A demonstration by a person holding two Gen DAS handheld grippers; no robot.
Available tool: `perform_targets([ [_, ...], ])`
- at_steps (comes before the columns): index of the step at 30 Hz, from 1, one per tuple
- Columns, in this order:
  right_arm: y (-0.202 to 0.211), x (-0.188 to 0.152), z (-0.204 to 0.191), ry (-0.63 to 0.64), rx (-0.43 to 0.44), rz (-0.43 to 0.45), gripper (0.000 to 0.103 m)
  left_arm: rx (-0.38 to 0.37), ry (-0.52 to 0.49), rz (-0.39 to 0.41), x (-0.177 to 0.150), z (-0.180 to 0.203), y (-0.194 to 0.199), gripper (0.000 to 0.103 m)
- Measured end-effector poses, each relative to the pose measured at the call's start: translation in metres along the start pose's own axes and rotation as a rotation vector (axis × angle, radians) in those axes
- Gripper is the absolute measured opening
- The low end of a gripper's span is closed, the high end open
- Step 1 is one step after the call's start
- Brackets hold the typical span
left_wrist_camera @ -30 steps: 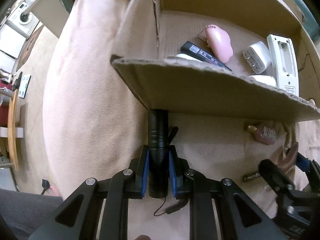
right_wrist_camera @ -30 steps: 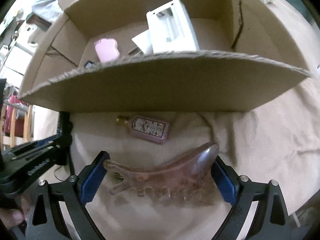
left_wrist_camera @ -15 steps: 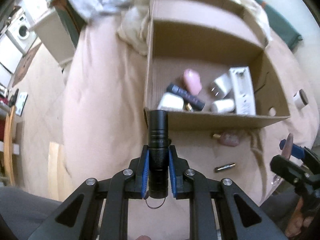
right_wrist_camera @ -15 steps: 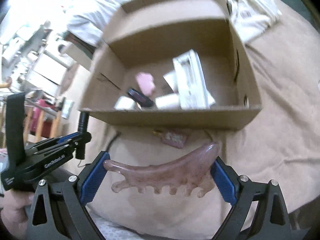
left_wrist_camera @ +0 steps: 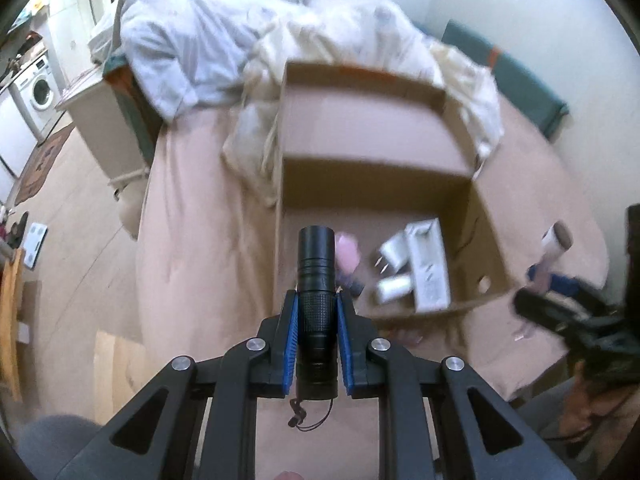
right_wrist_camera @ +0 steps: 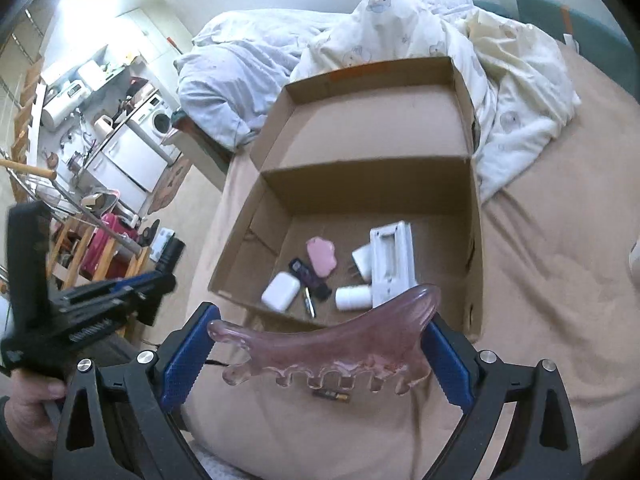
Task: Organize rigid objects
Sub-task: 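Lower the flashlight and comb into the box and open both tools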
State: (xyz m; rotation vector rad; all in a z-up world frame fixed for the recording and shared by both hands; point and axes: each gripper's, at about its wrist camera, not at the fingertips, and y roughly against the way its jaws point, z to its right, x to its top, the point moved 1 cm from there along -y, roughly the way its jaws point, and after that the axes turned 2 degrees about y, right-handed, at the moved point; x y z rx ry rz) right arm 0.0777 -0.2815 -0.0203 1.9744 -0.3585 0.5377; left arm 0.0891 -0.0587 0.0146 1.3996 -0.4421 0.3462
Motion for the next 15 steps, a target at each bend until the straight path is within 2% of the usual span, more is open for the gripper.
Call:
perform_targets([
  [8, -0.022, 0.032, 0.009, 0.006, 0.001, 0.001, 0.103, -0.062, -0.009, 0.149, 0.076, 0.024, 0.030, 0.016],
  [10, -0.032, 0.040, 0.012, 0.004, -0.002, -0.006, 0.103, -0.058, -0.020, 0.170, 0.089, 0.030, 0.029, 0.016],
  [15, -0.056, 0.053, 0.022, -0.018, -0.014, -0.022, 0.103, -0.049, -0.034, 0.149, 0.101, 0.037, 0.000, 0.016],
])
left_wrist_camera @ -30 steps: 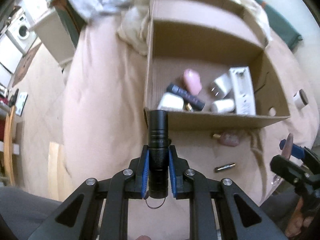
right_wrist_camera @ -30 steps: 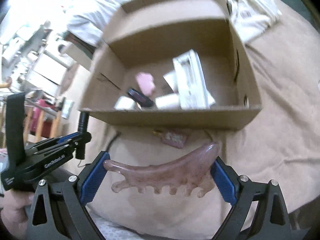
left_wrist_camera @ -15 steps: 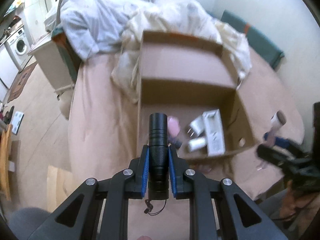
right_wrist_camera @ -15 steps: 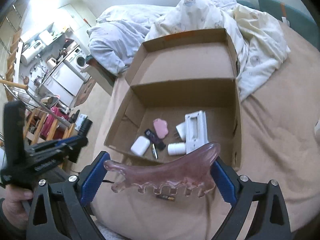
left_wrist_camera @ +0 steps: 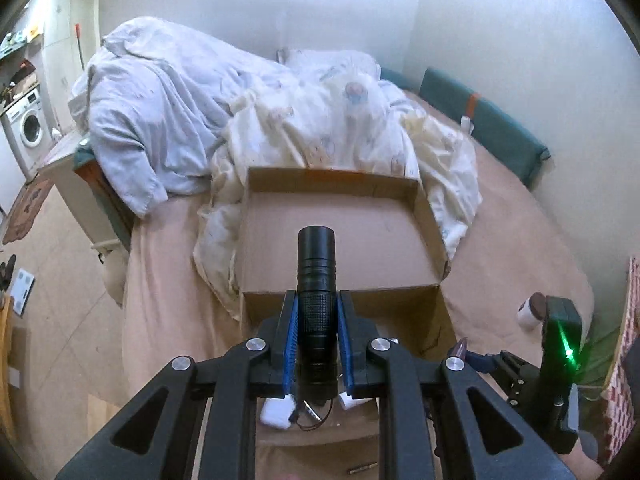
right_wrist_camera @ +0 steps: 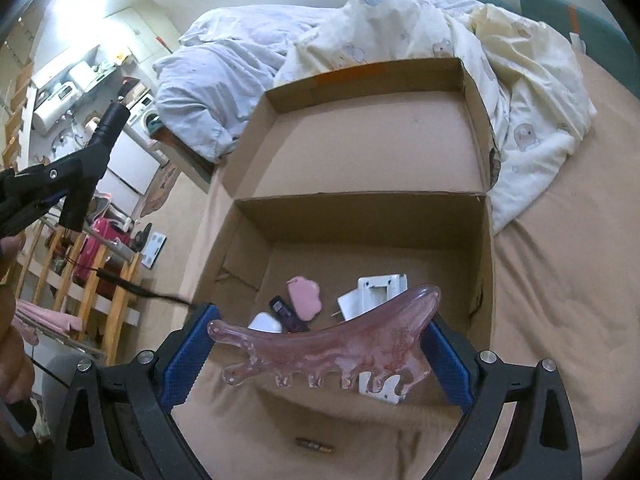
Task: Organize rigid objects
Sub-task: 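Lower the flashlight and comb into the box and open both tools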
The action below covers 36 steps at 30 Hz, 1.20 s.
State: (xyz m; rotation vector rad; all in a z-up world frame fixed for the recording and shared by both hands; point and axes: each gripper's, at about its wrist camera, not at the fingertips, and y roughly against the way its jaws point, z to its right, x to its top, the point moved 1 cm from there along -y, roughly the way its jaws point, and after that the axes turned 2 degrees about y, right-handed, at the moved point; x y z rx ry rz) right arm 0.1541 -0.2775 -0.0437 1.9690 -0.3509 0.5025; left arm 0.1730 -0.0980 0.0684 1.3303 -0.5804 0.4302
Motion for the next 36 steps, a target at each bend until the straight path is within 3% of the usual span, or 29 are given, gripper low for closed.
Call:
perform_targets([
  [5, -0.021, 0.001, 0.011, -0.035, -0.007, -0.031, 0.103, 0.049, -0.043, -0.090, -0.028, 0.001, -0.055, 0.016],
  [10, -0.041, -0.004, 0.018, -0.047, -0.035, -0.060, 0.103, 0.132, -0.108, -0.132, -0.065, -0.004, -0.100, 0.016],
  [14, -0.053, -0.009, 0.017, -0.039, -0.049, -0.097, 0.103, 0.145, -0.099, -0.203, -0.085, -0.015, -0.127, 0.016],
  [36, -0.073, -0.017, 0.019, -0.008, -0.187, -0.188, 0.103, 0.186, -0.140, -0.277, -0.109, -0.012, -0.153, 0.016],
])
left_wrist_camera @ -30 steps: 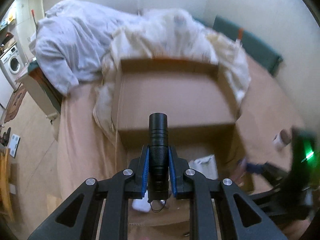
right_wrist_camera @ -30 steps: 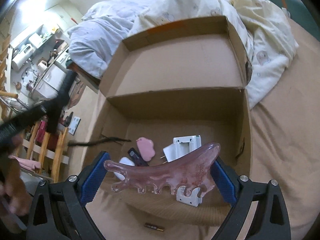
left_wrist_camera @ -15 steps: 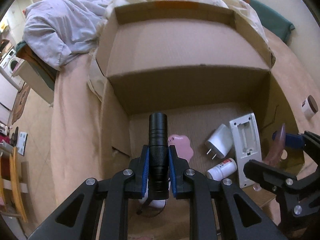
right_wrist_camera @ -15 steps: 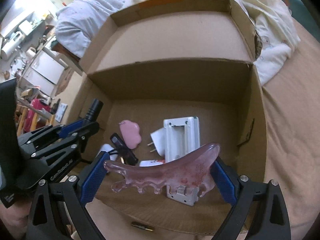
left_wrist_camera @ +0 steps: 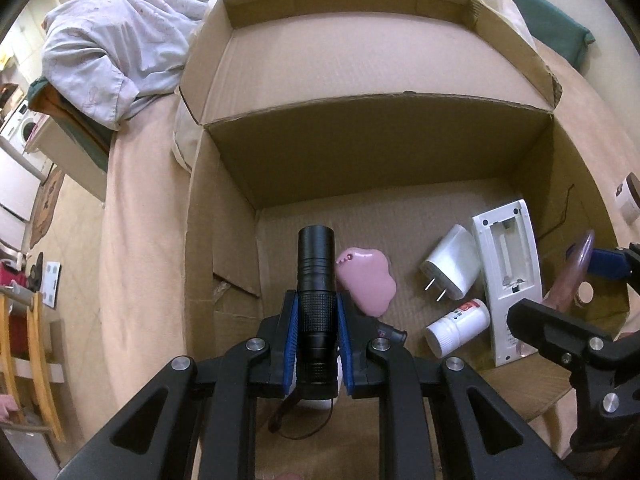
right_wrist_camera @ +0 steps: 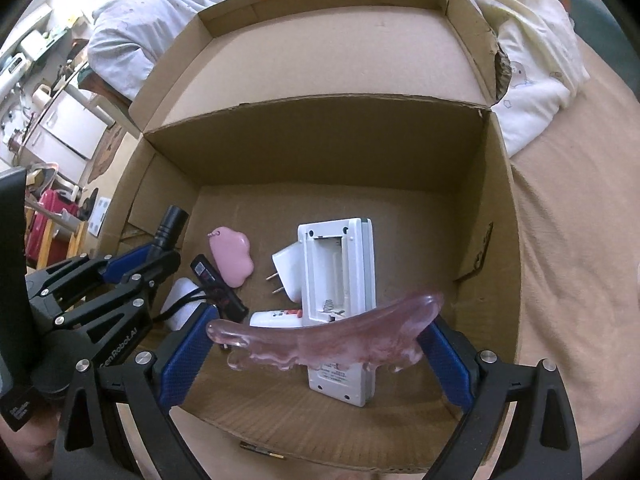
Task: Organize rigid objects
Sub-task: 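Lower the flashlight and comb into the box and open both tools, then withdraw both open tools from the box toward the remaining items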
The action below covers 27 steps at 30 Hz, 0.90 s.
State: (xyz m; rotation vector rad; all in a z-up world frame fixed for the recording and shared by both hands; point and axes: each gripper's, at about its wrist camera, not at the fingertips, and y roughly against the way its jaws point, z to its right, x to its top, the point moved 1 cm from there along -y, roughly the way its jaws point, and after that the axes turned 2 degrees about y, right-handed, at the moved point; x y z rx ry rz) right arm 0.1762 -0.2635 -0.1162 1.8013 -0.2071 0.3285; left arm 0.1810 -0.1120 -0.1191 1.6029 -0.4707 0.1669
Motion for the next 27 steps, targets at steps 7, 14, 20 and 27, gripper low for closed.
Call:
perform_targets([
  [7, 0.015, 0.003, 0.004, -0.021, -0.010, 0.063, 0.103, 0.004, -0.002, 0.003, -0.001, 0.001, 0.002, 0.020],
  [14, 0.030, 0.005, 0.008, -0.043, -0.012, 0.101, 0.103, -0.023, -0.025, 0.070, 0.000, 0.007, 0.025, 0.087],
  [20, 0.038, 0.003, 0.011, -0.052, -0.015, 0.115, 0.103, -0.026, -0.061, 0.097, -0.003, 0.012, 0.040, 0.095],
  [27, 0.052, 0.007, 0.012, -0.083, 0.009, 0.153, 0.103, -0.067, 0.016, 0.067, -0.004, -0.006, 0.059, 0.096],
])
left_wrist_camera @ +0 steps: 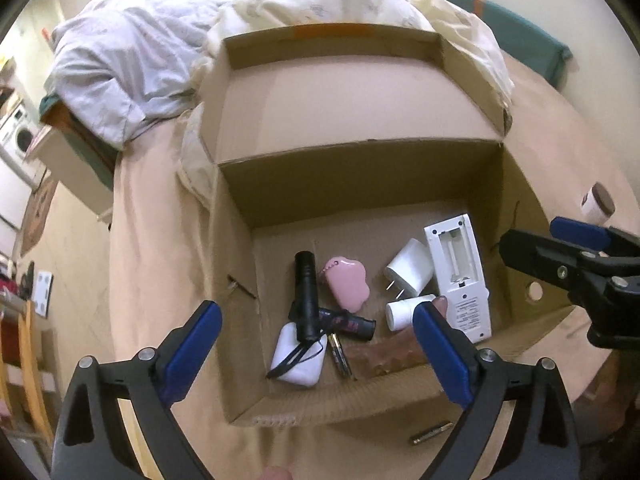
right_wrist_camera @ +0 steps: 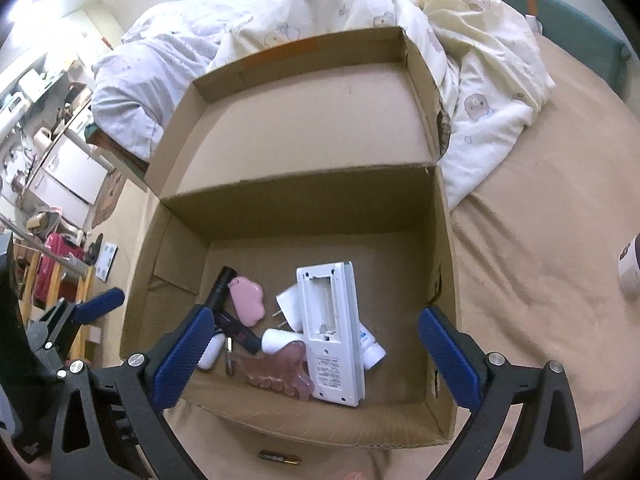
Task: Organize rigid objects
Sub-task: 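Withdraw both open tools from the box toward the remaining items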
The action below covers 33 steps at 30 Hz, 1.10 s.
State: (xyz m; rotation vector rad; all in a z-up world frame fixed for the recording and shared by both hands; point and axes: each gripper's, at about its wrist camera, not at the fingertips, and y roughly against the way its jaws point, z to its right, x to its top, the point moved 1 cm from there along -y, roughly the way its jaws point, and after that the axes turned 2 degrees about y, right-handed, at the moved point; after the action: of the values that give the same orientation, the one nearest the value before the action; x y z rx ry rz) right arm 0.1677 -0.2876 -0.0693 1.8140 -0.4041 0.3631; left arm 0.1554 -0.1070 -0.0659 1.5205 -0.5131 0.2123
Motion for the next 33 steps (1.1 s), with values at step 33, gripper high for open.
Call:
perform_targets([
  [33, 0.011, -0.081, -0.006, -0.012, 0.042, -0.145, 0.103, -0.055, 0.178, -0.092, -0.077, -0.028, 0.012, 0.096],
])
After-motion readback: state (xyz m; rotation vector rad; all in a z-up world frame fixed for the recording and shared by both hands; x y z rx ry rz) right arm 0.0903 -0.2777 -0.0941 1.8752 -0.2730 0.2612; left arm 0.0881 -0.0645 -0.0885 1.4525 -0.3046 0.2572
